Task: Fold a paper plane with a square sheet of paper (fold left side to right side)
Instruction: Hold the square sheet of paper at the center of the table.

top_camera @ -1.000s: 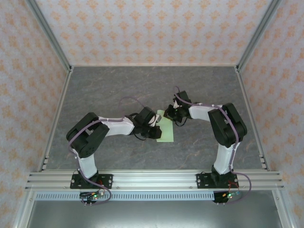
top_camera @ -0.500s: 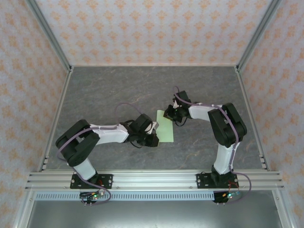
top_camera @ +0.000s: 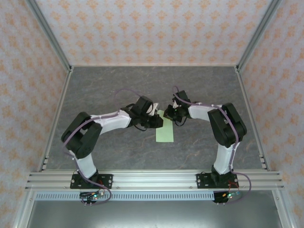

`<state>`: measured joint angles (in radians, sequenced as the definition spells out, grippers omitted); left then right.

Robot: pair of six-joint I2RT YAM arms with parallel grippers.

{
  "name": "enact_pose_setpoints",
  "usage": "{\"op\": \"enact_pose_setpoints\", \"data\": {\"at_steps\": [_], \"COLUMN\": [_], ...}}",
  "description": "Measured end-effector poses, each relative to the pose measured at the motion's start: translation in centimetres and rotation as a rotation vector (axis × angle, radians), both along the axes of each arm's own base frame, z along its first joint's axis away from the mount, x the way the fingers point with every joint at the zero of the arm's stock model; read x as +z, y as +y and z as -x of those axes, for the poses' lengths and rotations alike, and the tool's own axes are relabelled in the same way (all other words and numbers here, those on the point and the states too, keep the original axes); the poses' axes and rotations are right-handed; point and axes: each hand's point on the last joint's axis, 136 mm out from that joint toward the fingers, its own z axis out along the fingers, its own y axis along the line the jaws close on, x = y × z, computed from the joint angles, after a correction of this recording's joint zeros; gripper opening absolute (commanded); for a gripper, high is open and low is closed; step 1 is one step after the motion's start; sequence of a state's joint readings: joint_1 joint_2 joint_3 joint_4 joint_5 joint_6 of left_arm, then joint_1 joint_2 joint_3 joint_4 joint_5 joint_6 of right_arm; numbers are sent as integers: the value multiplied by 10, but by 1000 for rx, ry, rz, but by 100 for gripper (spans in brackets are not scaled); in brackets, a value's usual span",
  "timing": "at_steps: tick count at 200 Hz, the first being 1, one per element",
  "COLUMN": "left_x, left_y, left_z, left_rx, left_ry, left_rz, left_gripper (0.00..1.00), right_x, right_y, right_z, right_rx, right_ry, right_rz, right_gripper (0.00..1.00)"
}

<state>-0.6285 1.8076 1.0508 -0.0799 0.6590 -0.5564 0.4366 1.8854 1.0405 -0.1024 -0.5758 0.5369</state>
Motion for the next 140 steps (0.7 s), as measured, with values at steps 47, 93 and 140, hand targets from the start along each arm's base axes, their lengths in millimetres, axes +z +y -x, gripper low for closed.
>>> {"op": "enact_pose_setpoints", "data": {"at_steps": [47, 93, 140], "left_x": [-35, -47, -49], "left_y": [-4, -14, -13], "left_z": [7, 11, 12], "left_rx": [-19, -37, -21], "left_ry": [75, 80, 78], "left_rz": [-45, -78, -72], "left_gripper": [16, 15, 15], "right_x": [0, 2, 46], "right_y": [1, 0, -16], "right_z": [0, 0, -1], "right_rx": [2, -1, -28], "right_ry": [1, -3, -99], "right_rz": [1, 7, 64], "right_gripper": [15, 17, 19]}}
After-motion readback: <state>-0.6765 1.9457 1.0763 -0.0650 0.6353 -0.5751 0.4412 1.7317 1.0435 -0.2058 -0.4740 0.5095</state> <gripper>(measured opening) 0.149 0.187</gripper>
